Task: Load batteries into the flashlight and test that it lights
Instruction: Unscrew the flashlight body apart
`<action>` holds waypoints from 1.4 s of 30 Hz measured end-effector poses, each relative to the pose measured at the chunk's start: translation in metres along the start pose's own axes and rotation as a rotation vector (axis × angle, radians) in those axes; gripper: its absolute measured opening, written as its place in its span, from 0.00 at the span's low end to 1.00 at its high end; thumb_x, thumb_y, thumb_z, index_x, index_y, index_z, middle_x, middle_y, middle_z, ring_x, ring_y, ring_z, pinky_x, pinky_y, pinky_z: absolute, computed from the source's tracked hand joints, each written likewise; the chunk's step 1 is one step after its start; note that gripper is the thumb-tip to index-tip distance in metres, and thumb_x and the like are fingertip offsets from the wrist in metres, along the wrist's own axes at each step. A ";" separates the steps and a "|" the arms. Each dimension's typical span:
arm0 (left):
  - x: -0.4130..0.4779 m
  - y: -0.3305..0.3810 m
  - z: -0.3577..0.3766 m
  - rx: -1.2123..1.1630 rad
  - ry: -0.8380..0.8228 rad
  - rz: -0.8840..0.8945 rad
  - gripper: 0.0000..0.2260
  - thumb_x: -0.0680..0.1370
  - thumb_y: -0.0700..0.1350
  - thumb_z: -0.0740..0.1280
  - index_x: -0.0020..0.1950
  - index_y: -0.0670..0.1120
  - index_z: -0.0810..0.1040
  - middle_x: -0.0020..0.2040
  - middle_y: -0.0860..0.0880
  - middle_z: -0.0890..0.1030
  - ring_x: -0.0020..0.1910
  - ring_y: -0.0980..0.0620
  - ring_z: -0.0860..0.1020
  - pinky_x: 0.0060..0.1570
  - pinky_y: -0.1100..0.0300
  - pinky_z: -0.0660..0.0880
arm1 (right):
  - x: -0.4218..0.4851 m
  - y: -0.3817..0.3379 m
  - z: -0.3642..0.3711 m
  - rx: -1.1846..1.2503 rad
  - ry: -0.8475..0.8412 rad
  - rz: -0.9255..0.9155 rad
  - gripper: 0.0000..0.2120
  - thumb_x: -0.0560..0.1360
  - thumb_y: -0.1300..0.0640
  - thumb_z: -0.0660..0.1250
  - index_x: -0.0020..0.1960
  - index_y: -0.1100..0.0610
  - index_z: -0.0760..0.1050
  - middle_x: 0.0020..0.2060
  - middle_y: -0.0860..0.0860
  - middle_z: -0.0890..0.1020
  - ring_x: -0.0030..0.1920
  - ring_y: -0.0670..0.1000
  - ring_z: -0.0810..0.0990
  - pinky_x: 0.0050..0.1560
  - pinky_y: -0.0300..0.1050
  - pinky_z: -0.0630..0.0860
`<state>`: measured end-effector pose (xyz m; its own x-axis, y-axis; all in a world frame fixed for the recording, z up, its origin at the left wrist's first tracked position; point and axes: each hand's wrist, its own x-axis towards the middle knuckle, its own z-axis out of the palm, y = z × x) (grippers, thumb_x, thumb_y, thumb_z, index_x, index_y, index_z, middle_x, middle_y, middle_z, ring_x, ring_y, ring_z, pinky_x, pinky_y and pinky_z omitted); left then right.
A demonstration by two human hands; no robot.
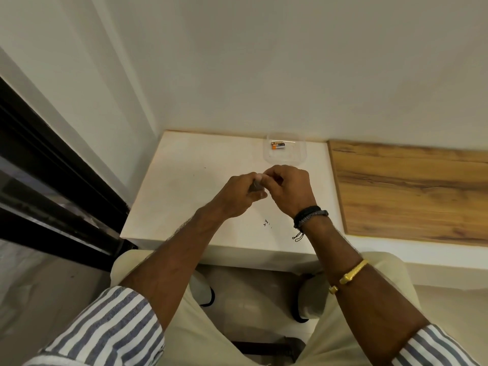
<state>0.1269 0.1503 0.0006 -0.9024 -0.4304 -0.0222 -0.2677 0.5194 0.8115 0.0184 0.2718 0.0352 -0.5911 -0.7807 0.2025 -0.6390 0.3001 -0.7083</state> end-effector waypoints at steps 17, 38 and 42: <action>-0.001 -0.005 0.002 0.083 0.003 0.002 0.04 0.81 0.43 0.68 0.51 0.43 0.76 0.43 0.51 0.81 0.40 0.53 0.77 0.42 0.57 0.74 | -0.009 0.004 -0.003 0.164 -0.100 0.036 0.21 0.71 0.52 0.79 0.62 0.50 0.81 0.53 0.46 0.84 0.48 0.44 0.83 0.50 0.42 0.83; -0.001 -0.008 0.007 0.059 -0.038 -0.073 0.13 0.81 0.45 0.69 0.61 0.38 0.77 0.54 0.41 0.84 0.51 0.42 0.81 0.55 0.47 0.79 | -0.008 0.010 -0.005 0.126 -0.108 0.002 0.14 0.73 0.62 0.76 0.58 0.54 0.84 0.50 0.48 0.84 0.50 0.47 0.82 0.53 0.40 0.81; 0.001 -0.013 0.010 0.072 -0.037 -0.080 0.08 0.80 0.45 0.70 0.52 0.40 0.76 0.45 0.47 0.82 0.42 0.48 0.79 0.46 0.51 0.76 | -0.003 0.010 -0.006 0.040 -0.156 0.021 0.14 0.74 0.52 0.76 0.58 0.54 0.84 0.46 0.48 0.85 0.46 0.49 0.82 0.51 0.44 0.80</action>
<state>0.1266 0.1502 -0.0159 -0.8884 -0.4461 -0.1079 -0.3619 0.5362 0.7626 0.0110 0.2804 0.0320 -0.5190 -0.8508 0.0821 -0.6049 0.2977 -0.7386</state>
